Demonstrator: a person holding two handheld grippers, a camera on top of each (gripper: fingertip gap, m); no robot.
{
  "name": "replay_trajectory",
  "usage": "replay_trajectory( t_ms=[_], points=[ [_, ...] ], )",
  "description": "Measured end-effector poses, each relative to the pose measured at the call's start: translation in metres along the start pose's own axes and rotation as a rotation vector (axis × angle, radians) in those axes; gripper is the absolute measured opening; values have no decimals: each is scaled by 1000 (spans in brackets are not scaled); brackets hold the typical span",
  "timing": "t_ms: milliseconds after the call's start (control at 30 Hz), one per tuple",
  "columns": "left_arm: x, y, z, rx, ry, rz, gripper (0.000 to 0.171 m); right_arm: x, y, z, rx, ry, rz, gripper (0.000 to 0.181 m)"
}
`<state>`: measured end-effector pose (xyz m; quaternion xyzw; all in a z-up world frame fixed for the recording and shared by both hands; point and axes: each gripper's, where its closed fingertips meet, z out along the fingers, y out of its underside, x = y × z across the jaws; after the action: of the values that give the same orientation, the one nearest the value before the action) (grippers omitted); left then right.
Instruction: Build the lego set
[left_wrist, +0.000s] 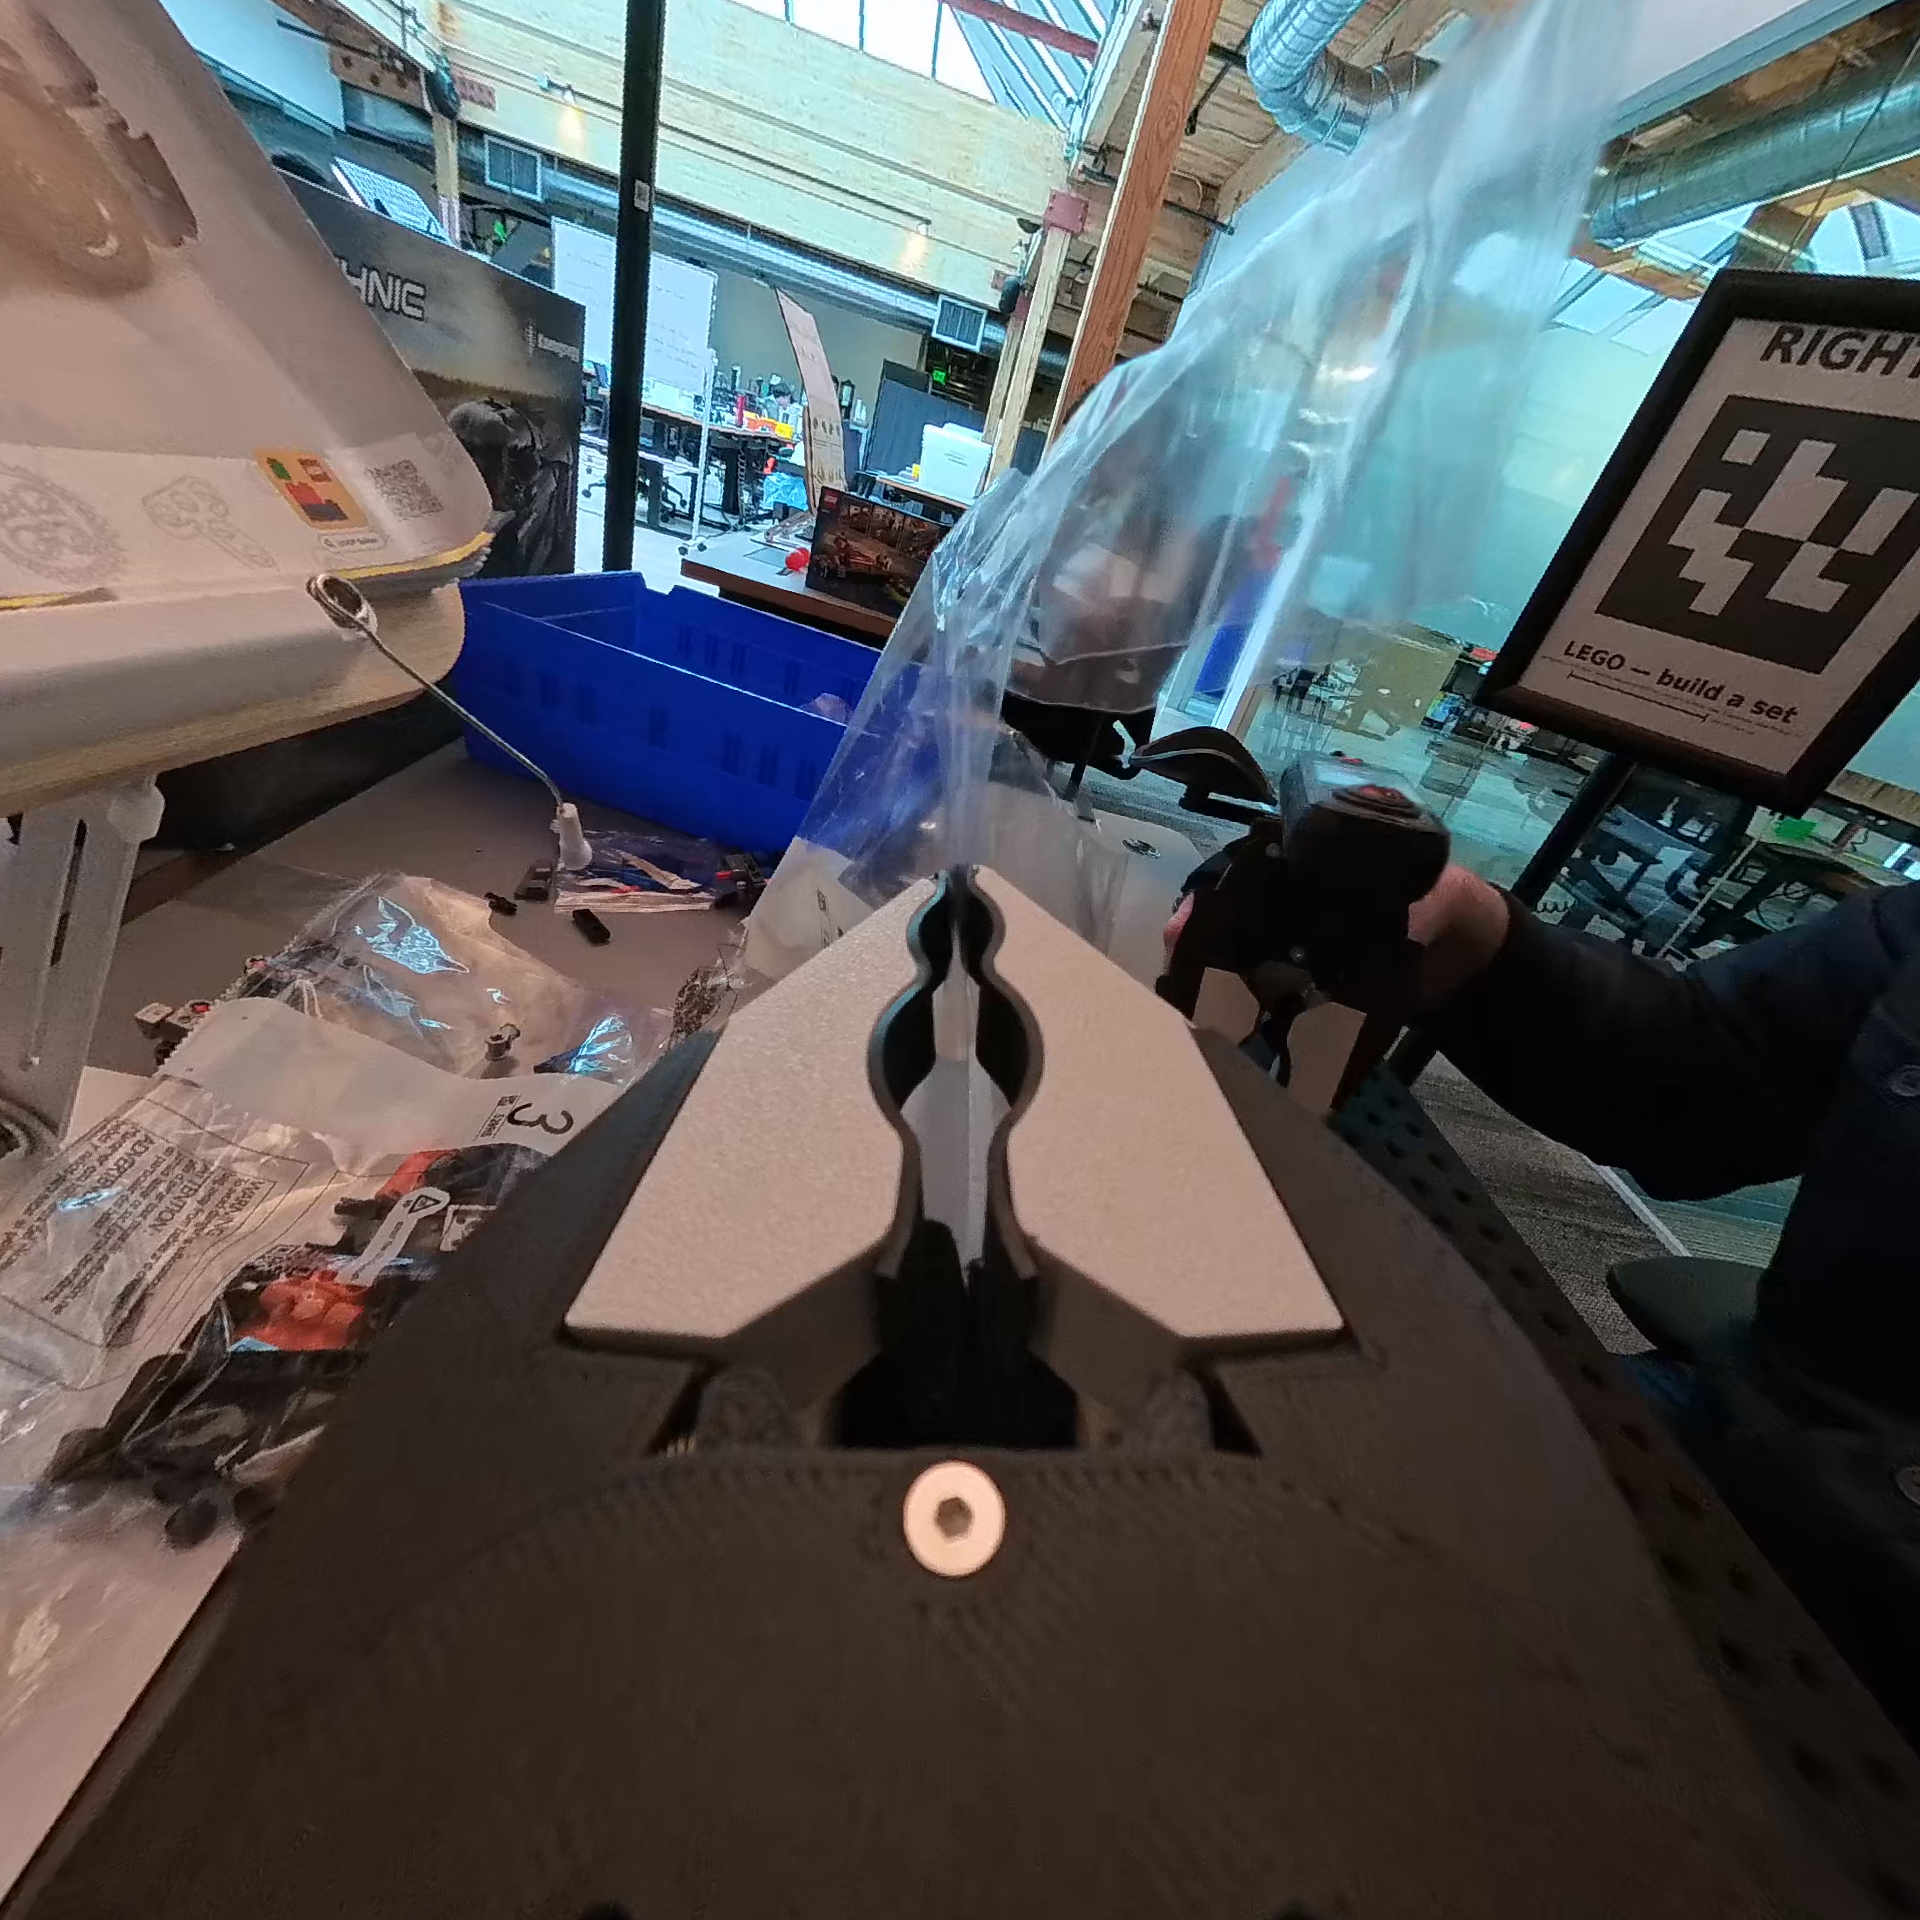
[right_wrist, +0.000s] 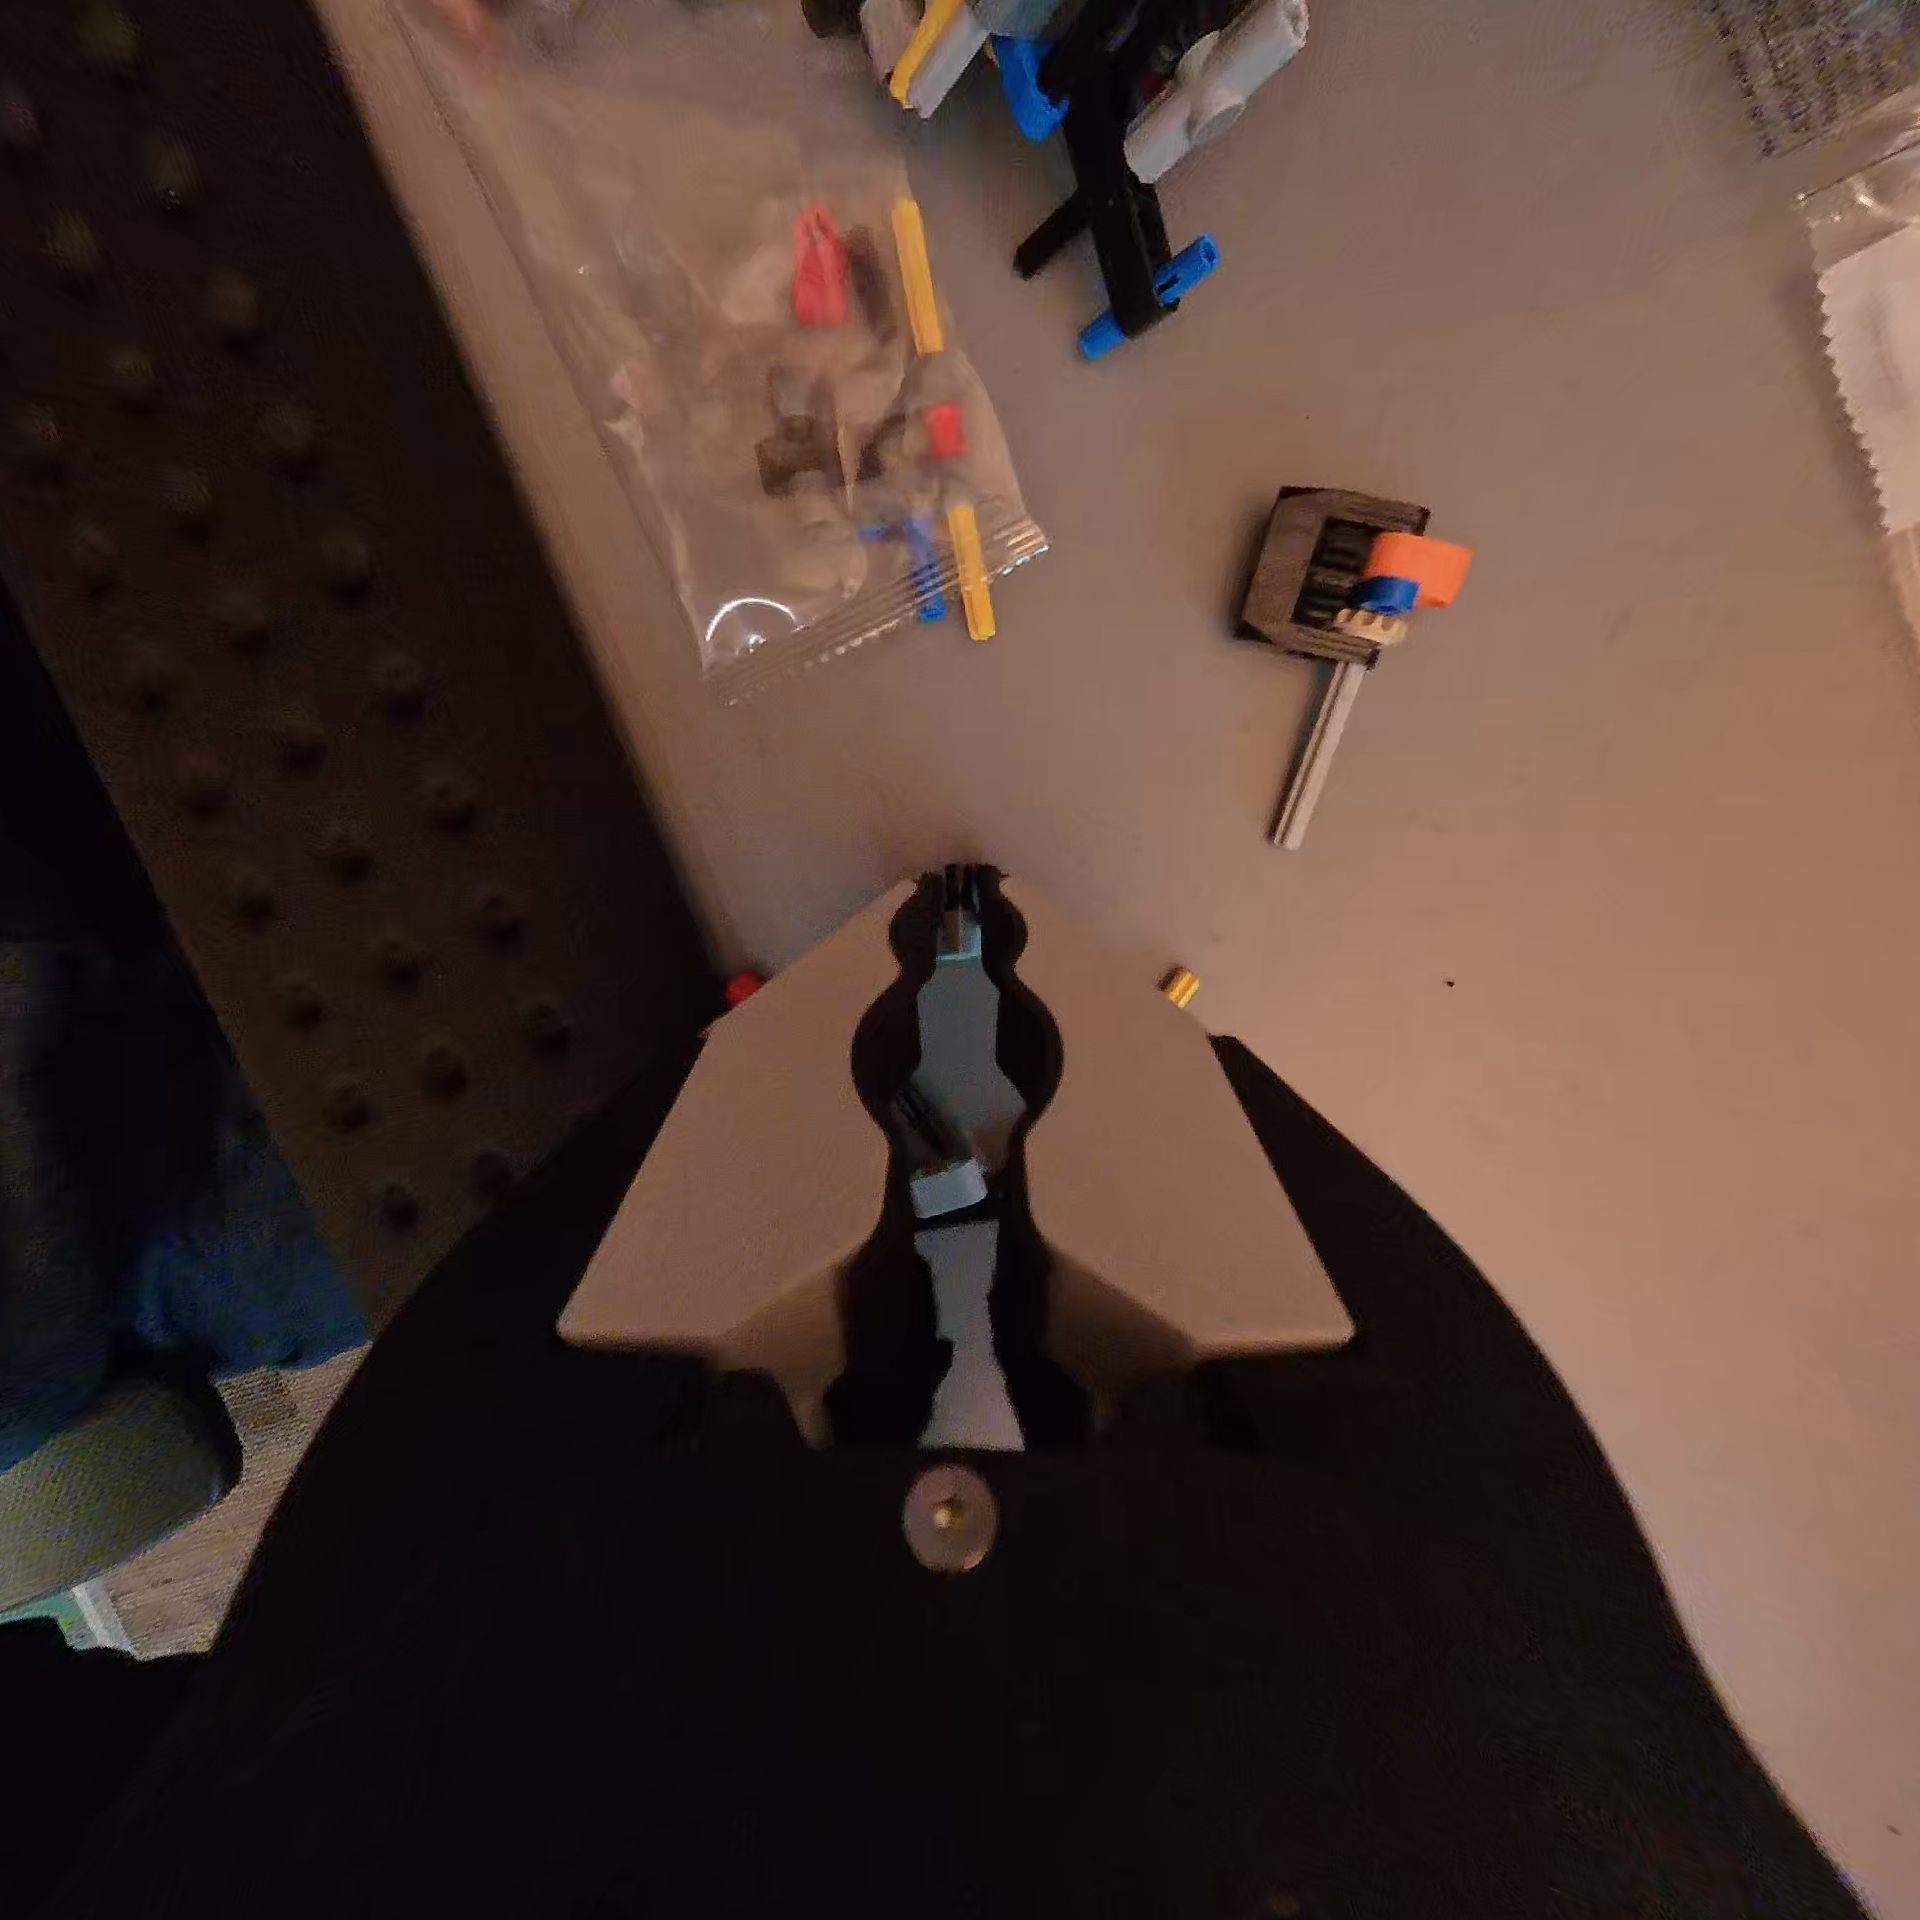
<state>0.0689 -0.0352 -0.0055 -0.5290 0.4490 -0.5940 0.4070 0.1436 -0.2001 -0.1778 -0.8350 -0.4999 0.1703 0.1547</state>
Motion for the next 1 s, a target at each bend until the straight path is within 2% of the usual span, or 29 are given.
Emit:
replay_trajectory(
  t_ms=[100, 167, 333, 400, 467, 500, 567, 633, 700, 733, 867, 933, 1000],
  points=[
    [0, -1, -1, 2, -1, 0, 0, 5, -9, -9, 33, 37, -33, 4],
    [-1, -1, -1, 3, 0, -1, 0, 14, -25, -27, 100, 74, -44, 4],
    [0, 0, 0, -1, 3, 1, 0, 65, -100, -116, 410, 338, -55, 4],
    [0, -1, 0, 4, 4, -1, 0, 76, -129, -142, 506, 384, -83, 5],
    [1, 0, 0, -4, 4, 3, 0, 91, -149, -150, 544, 416, -101, 5],
    [1, 0, 0, -4, 6, 1, 0, 97, -152, -147, 516, 423, -100, 5],
    [1, 0, 0, -6, 6, 3, 0, 89, -168, -158, 599, 416, -145, 4],
    [0, 0, -1, -1, 6, 0, 0, 93, -168, -163, 572, 468, -131, 5],
    [-1, 0, -1, 0, 8, -5, 0, 100, -158, -151, 488, 448, -95, 22],
    [-1, 0, 0, -1, 11, -6, 0, 103, -155, -147, 471, 428, -72, 25],
    [1, 2, 2, -13, 14, 1, 0, 96, -144, -161, 552, 404, -55, 24],
    [1, 1, 0, -10, 10, 1, 0, 93, -127, -168, 533, 404, -28, 27],
    [0, 0, -1, -4, 7, -1, 0, 84, -98, -164, 453, 387, -14, 22]
  ],
)
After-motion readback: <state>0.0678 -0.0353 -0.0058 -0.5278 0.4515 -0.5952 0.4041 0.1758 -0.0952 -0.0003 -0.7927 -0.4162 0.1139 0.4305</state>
